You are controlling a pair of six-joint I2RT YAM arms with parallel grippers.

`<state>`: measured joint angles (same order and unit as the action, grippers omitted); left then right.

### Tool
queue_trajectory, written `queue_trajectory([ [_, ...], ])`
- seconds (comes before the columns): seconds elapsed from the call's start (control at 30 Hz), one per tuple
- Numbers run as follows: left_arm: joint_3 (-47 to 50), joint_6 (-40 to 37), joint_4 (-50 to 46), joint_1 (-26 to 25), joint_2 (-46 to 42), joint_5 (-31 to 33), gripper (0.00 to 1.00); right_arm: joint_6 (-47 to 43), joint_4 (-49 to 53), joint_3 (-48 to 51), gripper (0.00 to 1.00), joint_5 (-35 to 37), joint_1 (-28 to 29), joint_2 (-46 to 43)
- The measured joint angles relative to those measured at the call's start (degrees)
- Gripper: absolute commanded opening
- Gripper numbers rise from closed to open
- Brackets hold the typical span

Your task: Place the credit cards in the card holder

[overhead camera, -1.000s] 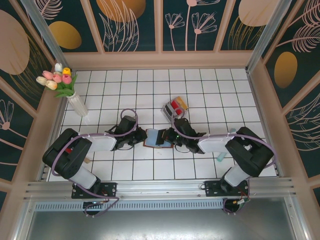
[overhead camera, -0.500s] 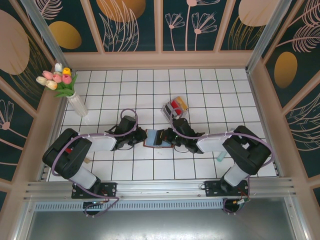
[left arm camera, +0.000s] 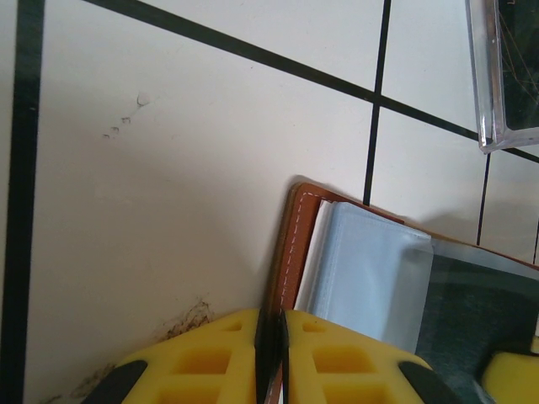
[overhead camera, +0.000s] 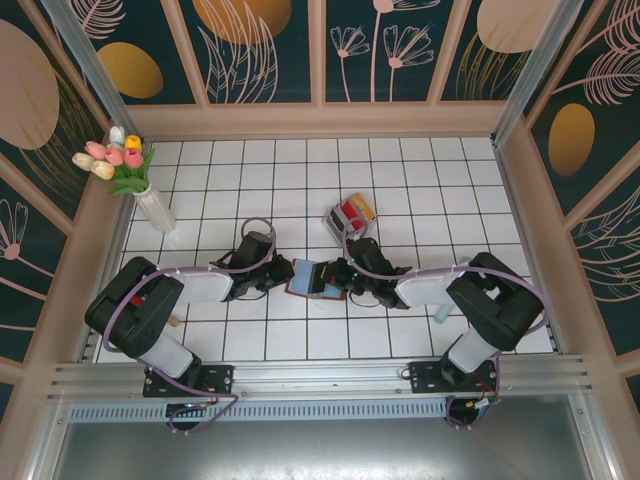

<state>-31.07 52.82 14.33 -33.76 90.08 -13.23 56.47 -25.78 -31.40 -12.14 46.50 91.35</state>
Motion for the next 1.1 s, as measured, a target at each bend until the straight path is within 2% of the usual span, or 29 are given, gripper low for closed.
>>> queue_trajectory([
  [0.17,0.42,0.61,0.72,0.00,0.00,-0.02,0.16,1.99,-3.67,-0.61,0.00,-1.07,0.02,3.28],
  [0.4,0.87,1.40,1.53,0.33,-0.04,0.28,0.15,2.62,-3.43,-5.22,0.02,-1.97,0.63,7.89],
  [0.47,0.96,1.49,1.64,0.37,-0.09,0.28,0.15,2.58,-2.62,-5.75,0.08,-1.90,0.66,7.91],
  [0.6,1.03,1.46,1.75,0.37,-0.09,0.26,0.15,2.40,-0.42,-5.81,0.13,-1.31,0.81,6.80],
  [0.93,1.03,1.46,1.79,0.35,-0.09,-0.07,0.14,0.66,6.71,-5.81,0.14,-0.13,0.96,2.91],
  [1.0,1.03,1.46,1.79,0.31,-0.09,-0.26,0.14,0.48,7.15,-5.81,0.18,-0.33,0.96,2.93],
  [1.1,1.03,1.46,1.77,0.31,-0.09,-0.42,0.14,-0.26,7.78,-6.10,0.19,-1.20,0.96,3.30],
])
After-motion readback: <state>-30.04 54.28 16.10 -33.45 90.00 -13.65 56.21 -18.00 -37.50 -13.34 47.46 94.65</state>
